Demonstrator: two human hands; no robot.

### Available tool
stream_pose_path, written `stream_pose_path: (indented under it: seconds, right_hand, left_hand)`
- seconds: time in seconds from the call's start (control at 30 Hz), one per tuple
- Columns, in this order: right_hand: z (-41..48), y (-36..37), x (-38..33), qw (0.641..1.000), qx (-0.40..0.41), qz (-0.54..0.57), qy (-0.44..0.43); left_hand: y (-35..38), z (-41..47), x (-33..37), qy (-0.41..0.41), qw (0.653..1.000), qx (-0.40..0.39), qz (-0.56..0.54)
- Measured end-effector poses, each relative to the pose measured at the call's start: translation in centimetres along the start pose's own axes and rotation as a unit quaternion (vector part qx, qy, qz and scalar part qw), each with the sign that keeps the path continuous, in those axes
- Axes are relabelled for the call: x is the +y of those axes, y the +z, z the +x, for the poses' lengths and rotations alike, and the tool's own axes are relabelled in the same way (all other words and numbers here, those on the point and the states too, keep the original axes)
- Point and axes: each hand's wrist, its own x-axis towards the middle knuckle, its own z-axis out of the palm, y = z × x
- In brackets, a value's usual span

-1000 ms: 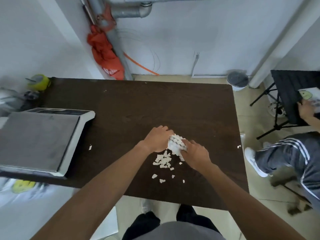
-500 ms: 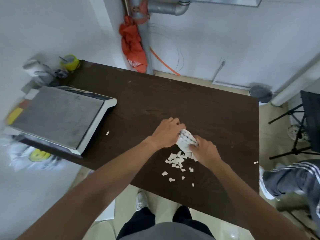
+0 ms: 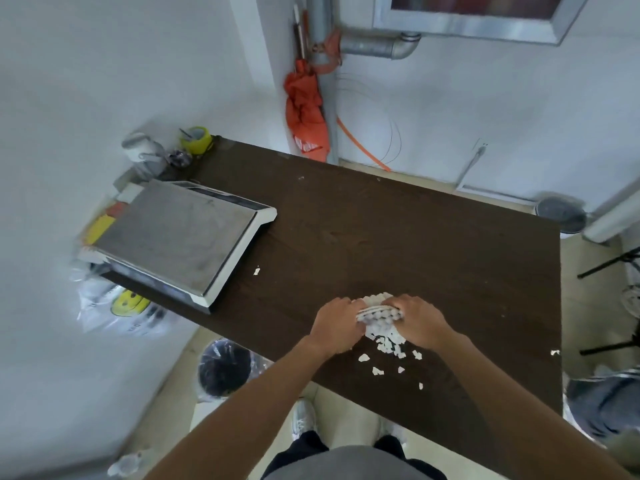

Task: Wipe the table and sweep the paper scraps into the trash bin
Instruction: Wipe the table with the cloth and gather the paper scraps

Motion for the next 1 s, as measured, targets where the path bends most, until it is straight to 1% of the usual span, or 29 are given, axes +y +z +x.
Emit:
stream_pose_path:
  seconds: [0.13, 0.2, 0.33, 0.53, 0.67, 0.83, 0.93, 1.0]
  right_hand:
    - [-1.5, 0.1, 0.6, 1.000, -0.019, -0.011, -0.004]
    - [-2.1, -0.1, 1.0, 0.999, -0.031, -0.027, 0.001]
    - [-2.8, -0.9, 1.5, 0.999, -0.021, -0.045, -0.002]
    - [-2.4, -1.9, 1.7, 1.000, 0.014, -0.022, -0.012]
    - [-1.2, -1.3, 0.4, 0.999, 0.036, -0.008, -0.023]
    - [1.4, -0.2, -2.7, 0.999, 0.036, 0.022, -0.028]
    - [3.2, 0.3, -5.2, 0.999, 0.028, 0.012, -0.038]
    - [4.3, 0.7, -6.9, 0.998, 0.038, -0.003, -0.056]
  left_hand:
    - [0.7, -1.3, 1.1, 0.023, 0.999, -0.020, -0.016]
    - [1.3, -1.7, 1.9, 0.023, 0.999, -0.017, -0.023]
    - [2.2, -2.2, 3.0, 0.021, 0.999, 0.016, -0.034]
    - [1.1, -1.4, 2.9, 0.025, 0.994, 0.106, 0.005]
    - [-0.3, -0.8, 1.3, 0.008, 0.991, 0.128, 0.031]
    - [-2.6, -0.7, -1.6, -0.007, 0.988, 0.135, 0.077]
    - [-3.8, -1.3, -3.5, -0.037, 0.984, 0.147, 0.097]
    - [-4.5, -1.9, -4.8, -0.062, 0.980, 0.158, 0.102]
